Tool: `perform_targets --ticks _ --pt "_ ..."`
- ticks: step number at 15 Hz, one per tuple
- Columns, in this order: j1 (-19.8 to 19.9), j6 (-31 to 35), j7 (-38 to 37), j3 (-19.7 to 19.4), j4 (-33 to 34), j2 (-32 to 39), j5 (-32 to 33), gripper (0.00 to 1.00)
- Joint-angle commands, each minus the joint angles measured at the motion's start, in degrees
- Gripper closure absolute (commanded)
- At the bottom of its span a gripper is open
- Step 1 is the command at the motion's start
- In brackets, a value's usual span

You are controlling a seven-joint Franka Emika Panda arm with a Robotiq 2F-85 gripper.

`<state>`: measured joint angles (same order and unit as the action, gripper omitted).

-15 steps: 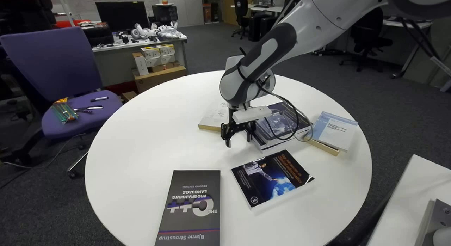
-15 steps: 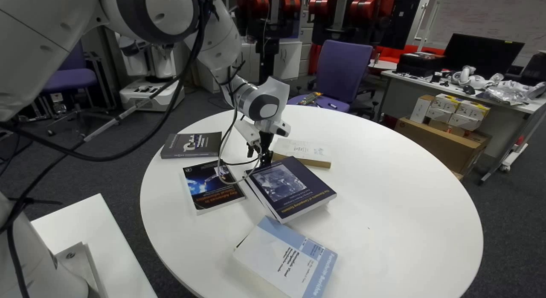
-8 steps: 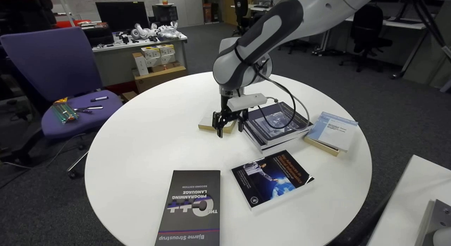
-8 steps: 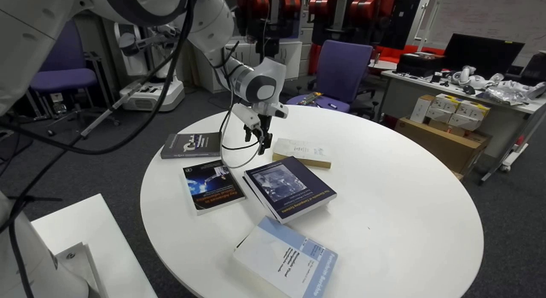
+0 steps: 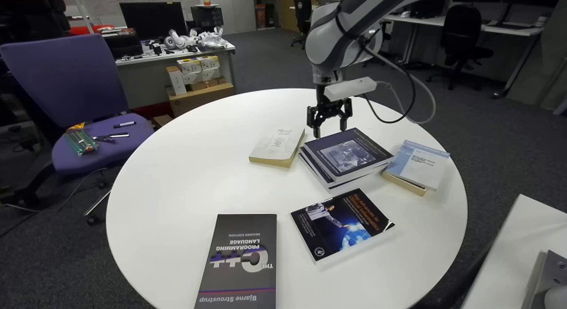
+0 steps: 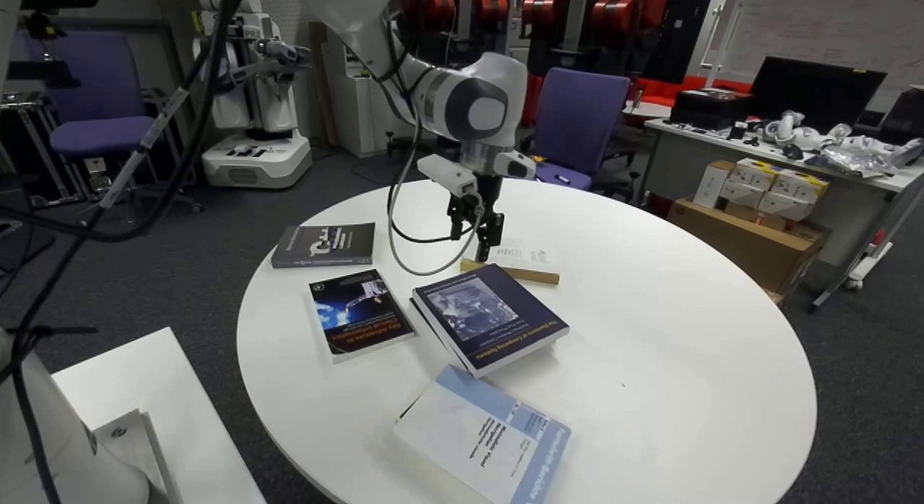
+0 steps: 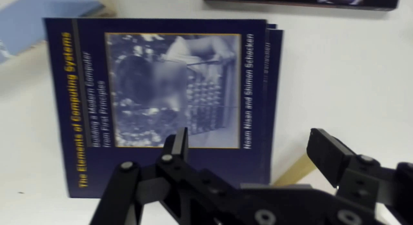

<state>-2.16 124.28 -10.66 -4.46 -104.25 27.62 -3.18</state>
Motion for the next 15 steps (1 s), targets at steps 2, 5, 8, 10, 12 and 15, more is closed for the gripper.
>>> perform_targets --ticks 2,5,8,10,12,15 --pt "2.61 -3.63 -1.95 -4.52 -5.23 -3.64 6.56 0.0" --pt "4.28 -4.26 -2.69 -6.87 -6.3 -3.0 9.4 0.0" --pt "5.01 -3.96 -4.94 -8.71 -7.57 -2.84 12.21 0.0" --pt "5.06 -3.87 -6.87 -9.68 -8.35 -2.51 14.03 0.0" --pt "5.15 -4.15 -8.72 -10.41 -8.99 -2.32 15.7 0.0" --pt "5.05 -4.34 -12.35 -11.83 -9.46 -1.97 18.62 0.0"
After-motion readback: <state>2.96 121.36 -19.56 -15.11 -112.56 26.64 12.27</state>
